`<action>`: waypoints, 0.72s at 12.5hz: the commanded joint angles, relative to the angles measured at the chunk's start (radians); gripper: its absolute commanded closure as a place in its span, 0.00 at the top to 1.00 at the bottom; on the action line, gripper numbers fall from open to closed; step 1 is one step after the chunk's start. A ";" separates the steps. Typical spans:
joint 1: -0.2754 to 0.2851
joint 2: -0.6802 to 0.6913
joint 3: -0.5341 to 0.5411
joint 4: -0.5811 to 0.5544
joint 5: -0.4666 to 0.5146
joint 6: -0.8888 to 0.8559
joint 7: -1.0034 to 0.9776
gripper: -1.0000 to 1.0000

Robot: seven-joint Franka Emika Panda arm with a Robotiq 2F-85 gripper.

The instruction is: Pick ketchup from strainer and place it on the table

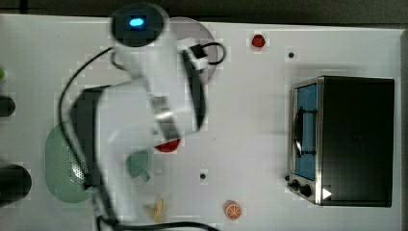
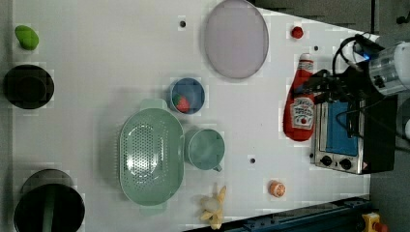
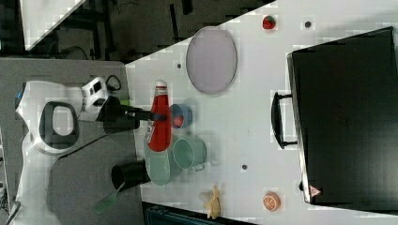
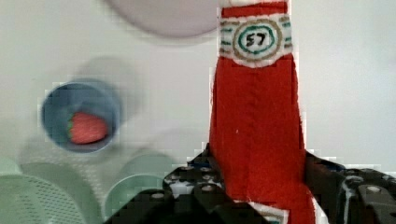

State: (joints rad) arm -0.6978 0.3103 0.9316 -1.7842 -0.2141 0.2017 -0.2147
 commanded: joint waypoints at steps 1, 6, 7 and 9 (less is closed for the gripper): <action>-0.051 -0.043 -0.008 -0.014 -0.016 -0.005 -0.206 0.57; -0.115 -0.041 -0.082 -0.224 -0.016 0.225 -0.255 0.57; -0.118 -0.040 -0.101 -0.275 -0.016 0.284 -0.255 0.57; -0.119 -0.033 -0.138 -0.373 -0.016 0.396 -0.255 0.57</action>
State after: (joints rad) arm -0.8057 0.2793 0.8037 -2.1387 -0.2394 0.5781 -0.4060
